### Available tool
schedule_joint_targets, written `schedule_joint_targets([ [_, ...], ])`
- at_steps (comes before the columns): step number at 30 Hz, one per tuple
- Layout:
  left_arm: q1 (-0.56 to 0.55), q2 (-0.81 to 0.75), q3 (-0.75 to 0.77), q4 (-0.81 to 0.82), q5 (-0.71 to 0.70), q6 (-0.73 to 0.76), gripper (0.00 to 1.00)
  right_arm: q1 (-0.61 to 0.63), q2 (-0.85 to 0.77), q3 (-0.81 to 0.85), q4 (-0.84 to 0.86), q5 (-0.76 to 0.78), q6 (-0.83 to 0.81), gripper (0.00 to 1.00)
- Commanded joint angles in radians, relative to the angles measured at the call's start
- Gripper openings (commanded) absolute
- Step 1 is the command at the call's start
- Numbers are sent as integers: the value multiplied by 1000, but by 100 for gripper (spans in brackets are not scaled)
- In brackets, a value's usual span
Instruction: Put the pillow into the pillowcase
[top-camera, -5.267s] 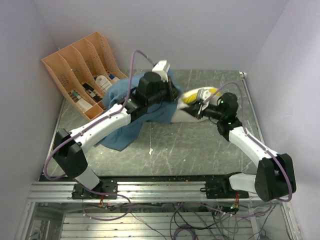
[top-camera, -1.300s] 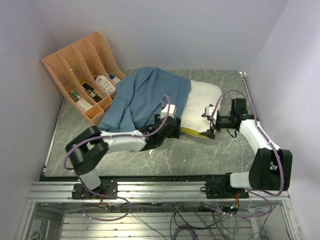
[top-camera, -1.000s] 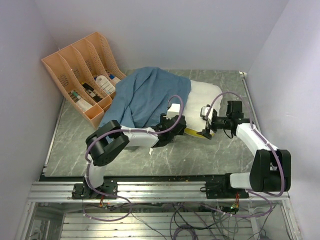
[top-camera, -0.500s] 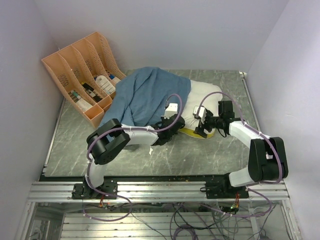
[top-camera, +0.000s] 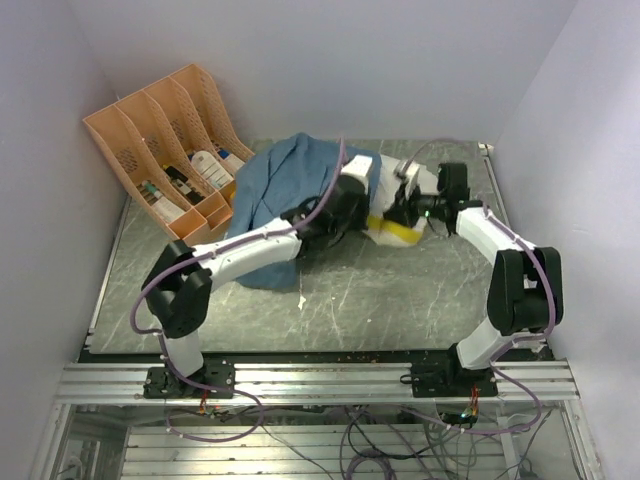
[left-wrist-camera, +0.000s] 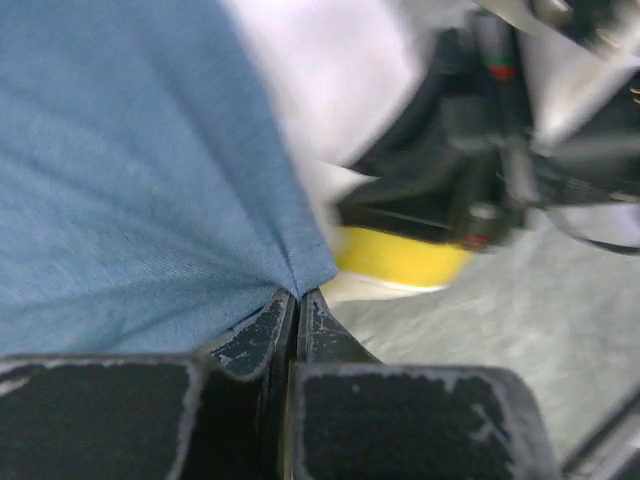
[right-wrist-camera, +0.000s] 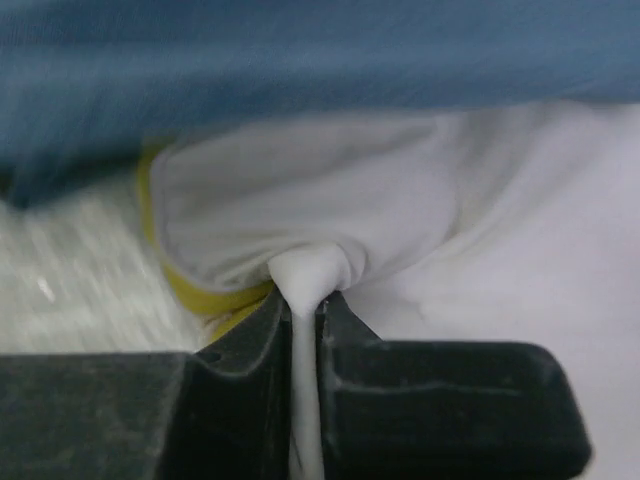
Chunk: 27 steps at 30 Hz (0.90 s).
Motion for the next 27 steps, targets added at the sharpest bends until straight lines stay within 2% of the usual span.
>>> schedule_joint_targets([
  [1,-19,-57,287,-146,271,81,7,-64,-65,188,530,-176,795,0],
  [3,-19,-64,323,-198,302,93,7,-99,-65,200,773,-114,1050,0],
  [5,-16,-71,327,-206,343,88,7,-86,-43,208,844,-65,1135,0],
  [8,-3,-58,349,-216,410,79,7,59,-8,164,784,-155,1088,0],
  [10,16,-59,358,-232,413,73,7,197,-58,37,788,-214,1036,0],
  [11,32,-71,346,-225,414,65,7,251,-98,-30,815,-228,1040,0],
  [12,52,-89,323,-204,427,48,7,279,-132,-105,919,-240,1080,0],
  [13,76,-118,293,-166,458,24,7,273,-157,-150,979,-242,1134,0],
  [15,118,-189,237,-65,527,-40,7,176,-179,-166,1021,-212,1187,0],
  [17,143,-231,218,-25,558,-61,7,49,-150,-168,1111,-140,1267,0],
  [19,154,-245,231,-14,576,-71,7,6,-104,-168,1208,-152,1335,0],
  [21,156,-227,250,-9,623,-84,7,61,-94,-197,1260,-212,1339,0],
  [24,154,-171,235,53,729,-144,7,170,-147,-261,1232,-186,1200,2],
  [27,127,-167,120,157,783,-215,7,139,-152,-253,1157,-279,1116,10],
])
